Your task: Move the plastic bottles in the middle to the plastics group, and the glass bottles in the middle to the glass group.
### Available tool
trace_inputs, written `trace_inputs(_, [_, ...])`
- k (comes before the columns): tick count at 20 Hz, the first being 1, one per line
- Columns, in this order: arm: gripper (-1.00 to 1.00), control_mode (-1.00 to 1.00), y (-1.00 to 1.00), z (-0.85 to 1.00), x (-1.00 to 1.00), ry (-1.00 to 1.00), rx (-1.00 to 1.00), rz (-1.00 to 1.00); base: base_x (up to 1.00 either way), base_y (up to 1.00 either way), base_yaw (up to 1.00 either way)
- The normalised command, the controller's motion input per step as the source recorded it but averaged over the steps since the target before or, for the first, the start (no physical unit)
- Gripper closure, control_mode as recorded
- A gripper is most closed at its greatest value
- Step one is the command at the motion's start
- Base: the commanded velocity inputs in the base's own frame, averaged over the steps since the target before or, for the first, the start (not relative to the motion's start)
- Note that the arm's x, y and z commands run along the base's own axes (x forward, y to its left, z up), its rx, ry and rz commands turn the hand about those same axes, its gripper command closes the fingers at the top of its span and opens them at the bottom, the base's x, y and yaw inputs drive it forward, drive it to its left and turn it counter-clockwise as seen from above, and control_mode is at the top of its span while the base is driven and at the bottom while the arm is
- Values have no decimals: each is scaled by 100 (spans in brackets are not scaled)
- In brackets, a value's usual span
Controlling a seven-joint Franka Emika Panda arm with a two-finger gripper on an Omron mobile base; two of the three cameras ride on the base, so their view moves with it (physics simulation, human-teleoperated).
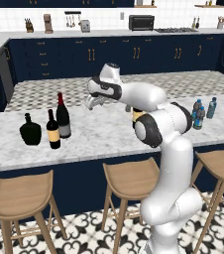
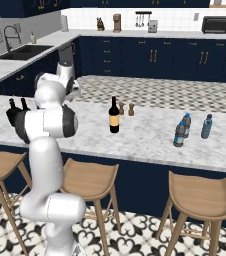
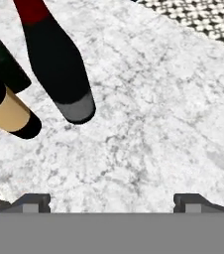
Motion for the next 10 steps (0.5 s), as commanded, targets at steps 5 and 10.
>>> trace_inputs(5, [-100, -100, -70, 9, -63, 0, 0, -39, 0, 0, 0])
trace_inputs(10, [-100, -100, -63, 21, -71, 0, 0, -43, 0, 0, 0])
